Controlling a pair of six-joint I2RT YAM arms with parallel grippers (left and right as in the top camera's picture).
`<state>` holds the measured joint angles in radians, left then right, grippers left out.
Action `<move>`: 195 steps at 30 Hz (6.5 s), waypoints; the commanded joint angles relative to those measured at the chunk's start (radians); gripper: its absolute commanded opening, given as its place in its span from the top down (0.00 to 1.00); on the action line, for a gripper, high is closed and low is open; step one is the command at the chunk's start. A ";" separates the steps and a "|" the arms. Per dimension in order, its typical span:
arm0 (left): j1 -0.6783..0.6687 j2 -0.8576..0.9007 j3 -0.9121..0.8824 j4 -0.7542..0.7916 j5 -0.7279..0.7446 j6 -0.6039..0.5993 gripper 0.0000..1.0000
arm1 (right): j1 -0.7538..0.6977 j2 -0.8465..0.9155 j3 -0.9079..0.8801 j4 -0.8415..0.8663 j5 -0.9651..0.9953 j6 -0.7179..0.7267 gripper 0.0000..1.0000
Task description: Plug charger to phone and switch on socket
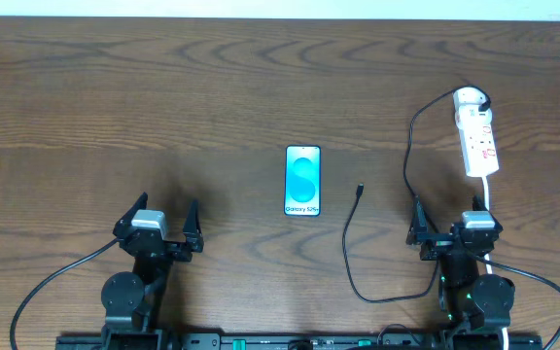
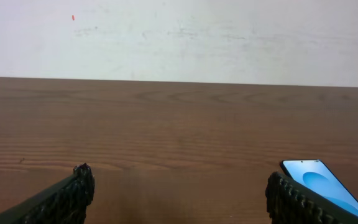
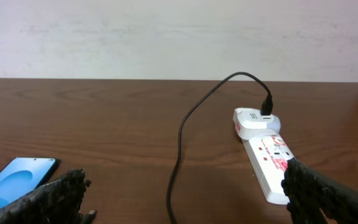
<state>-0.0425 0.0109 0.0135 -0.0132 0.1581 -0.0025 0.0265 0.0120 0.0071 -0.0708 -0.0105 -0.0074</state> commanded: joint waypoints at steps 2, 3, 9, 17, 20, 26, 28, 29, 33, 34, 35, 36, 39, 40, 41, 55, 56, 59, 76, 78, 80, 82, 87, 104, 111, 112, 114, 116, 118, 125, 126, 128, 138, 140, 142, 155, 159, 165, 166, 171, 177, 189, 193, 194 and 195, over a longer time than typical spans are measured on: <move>0.005 -0.007 -0.010 -0.045 0.014 0.010 0.10 | 0.005 -0.006 -0.002 -0.005 0.004 0.013 0.01; 0.005 -0.007 -0.010 -0.045 0.014 0.010 0.10 | 0.005 -0.006 -0.002 -0.005 0.004 0.013 0.01; 0.005 -0.007 -0.010 -0.045 0.014 0.010 0.10 | 0.005 -0.006 -0.002 -0.005 0.004 0.013 0.01; 0.005 -0.007 -0.010 -0.045 0.014 0.010 0.10 | 0.005 -0.006 -0.002 -0.005 0.004 0.013 0.01; 0.005 -0.007 -0.010 -0.045 0.014 0.010 0.10 | 0.005 -0.006 -0.002 -0.005 0.004 0.013 0.01; 0.005 -0.007 -0.010 -0.045 0.014 0.010 0.10 | 0.005 -0.006 -0.002 -0.005 0.004 0.013 0.01; 0.005 -0.007 -0.010 -0.045 0.014 0.010 0.10 | 0.005 -0.006 -0.002 -0.005 0.004 0.013 0.01; 0.005 -0.007 -0.010 -0.045 0.014 0.010 0.10 | 0.005 -0.006 -0.002 -0.005 0.004 0.013 0.01; 0.005 -0.007 -0.010 -0.045 0.014 0.010 0.10 | 0.005 -0.006 -0.002 -0.005 0.004 0.013 0.01; 0.005 -0.007 -0.010 -0.045 0.014 0.010 0.10 | 0.005 -0.006 -0.002 -0.005 0.004 0.013 0.01; 0.005 -0.007 -0.010 -0.045 0.014 0.010 0.10 | 0.005 -0.006 -0.002 -0.005 0.004 0.013 0.01; 0.005 -0.007 -0.010 -0.045 0.014 0.010 0.10 | 0.005 -0.006 -0.002 -0.005 0.004 0.013 0.01; 0.005 -0.007 -0.010 -0.045 0.014 0.010 0.10 | 0.005 -0.006 -0.002 -0.005 0.004 0.013 0.01; 0.005 -0.007 -0.010 -0.045 0.014 0.010 0.10 | 0.005 -0.006 -0.002 -0.005 0.004 0.013 0.01; 0.005 -0.007 -0.010 -0.045 0.014 0.010 0.10 | 0.005 -0.006 -0.002 -0.005 0.004 0.013 0.01; 0.005 -0.007 -0.010 -0.045 0.014 0.010 0.10 | 0.005 -0.006 -0.002 -0.005 0.004 0.013 0.01; 0.005 -0.007 -0.010 -0.045 0.014 0.010 0.10 | 0.005 -0.006 -0.002 -0.005 0.004 0.013 0.01; 0.005 -0.007 -0.010 -0.045 0.014 0.010 0.10 | 0.005 -0.006 -0.002 -0.005 0.004 0.013 0.01; 0.005 -0.007 -0.010 -0.045 0.014 0.010 0.10 | 0.005 -0.006 -0.002 -0.005 0.004 0.013 0.01; 0.005 -0.007 -0.010 -0.045 0.014 0.010 0.10 | 0.005 -0.006 -0.002 -0.005 0.004 0.013 0.01; 0.005 -0.007 -0.010 -0.045 0.013 0.010 0.10 | 0.005 -0.006 -0.002 -0.005 0.004 0.013 0.01; 0.005 -0.007 -0.010 -0.045 0.014 0.010 0.10 | 0.005 -0.006 -0.002 -0.005 0.004 0.013 0.01; 0.004 -0.007 -0.010 -0.016 0.265 -0.158 0.11 | 0.005 -0.006 -0.002 -0.005 0.004 0.013 0.01; 0.004 -0.006 0.040 0.408 0.250 -0.243 0.10 | 0.005 -0.006 -0.002 -0.005 0.004 0.013 0.01; 0.004 0.109 0.181 0.370 0.248 -0.235 0.10 | 0.005 -0.006 -0.002 -0.005 0.004 0.013 0.01; 0.004 0.157 0.224 0.330 0.248 -0.230 0.10 | 0.005 -0.006 -0.002 -0.005 0.004 0.013 0.01; 0.004 0.270 0.335 0.196 0.248 -0.202 0.10 | 0.005 -0.006 -0.002 -0.005 0.004 0.013 0.01; 0.004 0.415 0.482 -0.003 0.248 -0.150 0.10 | 0.005 -0.006 -0.002 -0.005 0.004 0.013 0.01; 0.004 0.579 0.650 -0.232 0.248 -0.103 0.10 | 0.005 -0.006 -0.002 -0.005 0.004 0.013 0.01; 0.004 1.069 1.100 -0.712 0.544 -0.125 0.11 | 0.005 -0.006 -0.002 -0.005 0.004 0.013 0.01; 0.004 1.109 1.111 -0.720 0.607 -0.125 0.10 | 0.005 -0.006 -0.002 -0.005 0.004 0.013 0.01; 0.002 1.197 1.111 -0.674 0.665 -0.163 0.10 | 0.005 -0.006 -0.002 -0.005 0.004 0.013 0.01; -0.177 1.425 1.296 -0.928 0.254 -0.352 0.10 | 0.005 -0.006 -0.002 -0.005 0.004 0.013 0.01; -0.216 1.497 1.396 -1.023 0.174 -0.351 0.10 | 0.005 -0.006 -0.002 -0.005 0.004 0.013 0.01; -0.258 1.591 1.521 -1.130 0.094 -0.351 0.10 | 0.005 -0.006 -0.002 -0.005 0.004 0.013 0.01; -0.444 2.003 1.868 -1.229 -0.010 -0.477 0.10 | 0.005 -0.006 -0.002 -0.005 0.004 0.013 0.01; -0.485 2.031 1.867 -1.149 -0.010 -0.498 0.10 | 0.005 -0.006 -0.002 -0.005 0.004 0.013 0.01; -0.521 2.039 1.848 -1.122 -0.066 -0.498 0.10 | 0.005 -0.006 -0.002 -0.005 0.004 0.013 0.01; -0.521 2.041 1.843 -1.122 -0.066 -0.502 0.10 | 0.005 -0.006 -0.002 -0.005 0.004 0.013 0.01; -0.510 2.057 1.827 -1.123 -0.067 -0.523 0.10 | 0.005 -0.006 -0.002 -0.005 0.004 0.013 0.01; -0.512 2.095 1.823 -1.108 -0.064 -0.528 0.10 | 0.005 -0.006 -0.002 -0.005 0.004 0.013 0.01; -0.529 2.142 1.823 -1.077 -0.054 -0.535 0.10 | 0.005 -0.006 -0.002 -0.005 0.004 0.013 0.01; -0.542 2.148 1.823 -1.077 -0.054 -0.534 0.10 | 0.005 -0.006 -0.002 -0.005 0.004 0.013 0.01; -0.546 2.150 1.823 -1.077 -0.054 -0.534 0.10 | 0.005 -0.006 -0.002 -0.005 0.004 0.013 0.01; -0.551 2.150 1.823 -1.077 -0.054 -0.534 0.10 | 0.005 -0.006 -0.002 -0.005 0.004 0.013 0.01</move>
<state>-0.5755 2.1403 1.8404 -1.0904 0.1131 -0.5274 0.0265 0.0120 0.0071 -0.0708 -0.0093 -0.0048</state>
